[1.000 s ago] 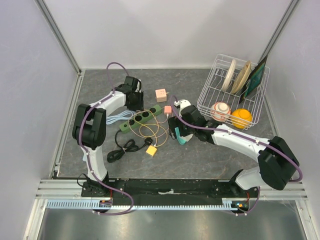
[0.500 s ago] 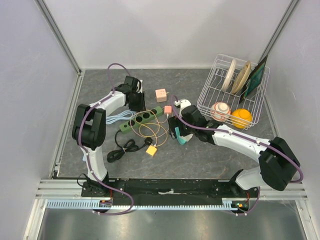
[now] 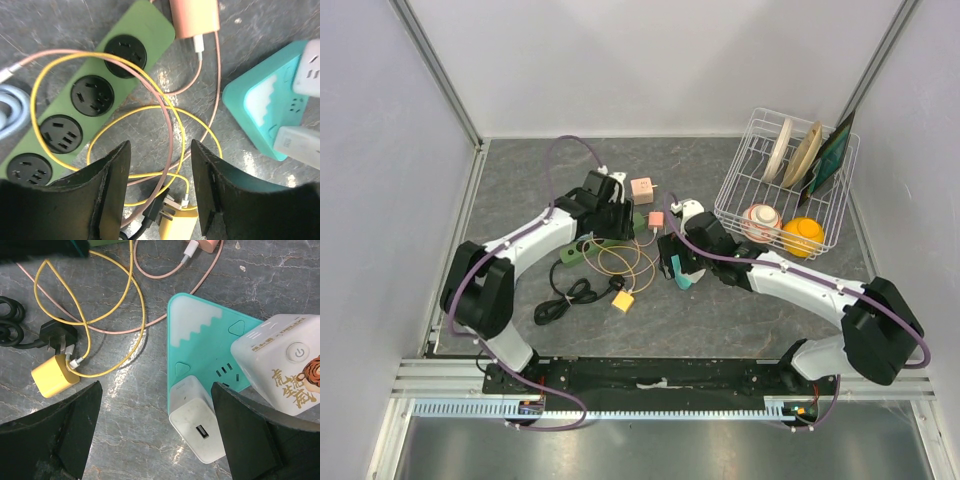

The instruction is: Insert the plug

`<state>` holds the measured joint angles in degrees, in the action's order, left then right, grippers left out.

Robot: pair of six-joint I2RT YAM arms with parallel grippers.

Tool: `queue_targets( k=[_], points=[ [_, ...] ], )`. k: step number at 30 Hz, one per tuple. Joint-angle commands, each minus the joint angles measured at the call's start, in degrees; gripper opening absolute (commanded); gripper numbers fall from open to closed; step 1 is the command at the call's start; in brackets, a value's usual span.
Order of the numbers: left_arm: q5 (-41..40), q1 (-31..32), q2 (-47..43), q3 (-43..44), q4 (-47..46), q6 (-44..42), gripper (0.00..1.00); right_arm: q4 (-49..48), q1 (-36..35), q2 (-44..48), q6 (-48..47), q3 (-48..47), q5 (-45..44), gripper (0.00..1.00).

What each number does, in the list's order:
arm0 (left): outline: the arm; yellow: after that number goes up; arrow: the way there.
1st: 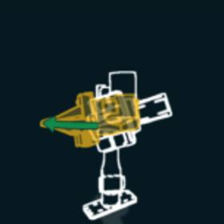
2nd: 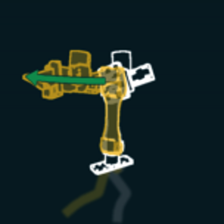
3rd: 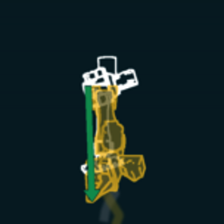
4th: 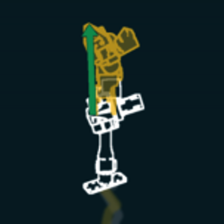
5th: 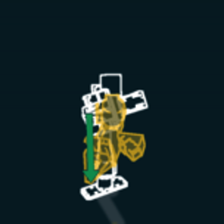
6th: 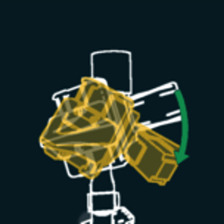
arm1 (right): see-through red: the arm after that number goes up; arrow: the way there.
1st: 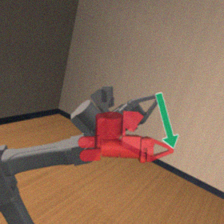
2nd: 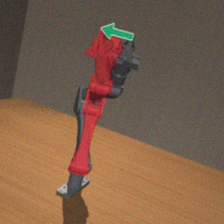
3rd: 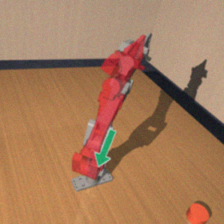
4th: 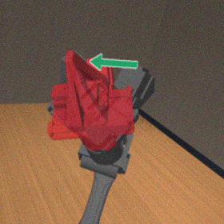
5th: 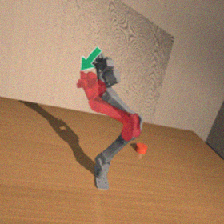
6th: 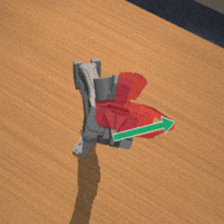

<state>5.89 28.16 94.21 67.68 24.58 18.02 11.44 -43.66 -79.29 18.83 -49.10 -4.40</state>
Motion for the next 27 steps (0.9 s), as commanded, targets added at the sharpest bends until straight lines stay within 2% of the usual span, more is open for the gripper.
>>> queue_targets(
  k=[1,9,18,22,25,27],
  points=[
    [-2.8,2.1,4.1,-1.8,-2.3,2.3,0.59,-0.5,-0.2,2.1,0.6,0.8,0.8,0.98],
    [-0.9,11.2,3.4,-5.5,-1.3,6.3,0.56,1.7,-0.2,6.9,0.8,2.4,-2.5,0.98],
    [4.3,22.6,-1.2,-10.3,-2.9,15.9,0.55,2.1,-0.1,16.9,0.8,4.4,-16.9,0.98],
    [3.5,25.1,-3.9,-8.8,-2.4,16.6,0.55,2.1,-0.1,20.0,1.3,4.7,-22.6,0.98],
    [-0.3,24.9,-6.4,-7.0,-1.2,15.7,0.57,2.1,0.2,20.3,0.9,4.3,-23.8,0.98],
    [-5.8,24.7,-7.7,-4.6,1.3,14.5,0.67,2.3,0.2,20.0,0.5,3.3,-23.3,0.98]
  ],
)
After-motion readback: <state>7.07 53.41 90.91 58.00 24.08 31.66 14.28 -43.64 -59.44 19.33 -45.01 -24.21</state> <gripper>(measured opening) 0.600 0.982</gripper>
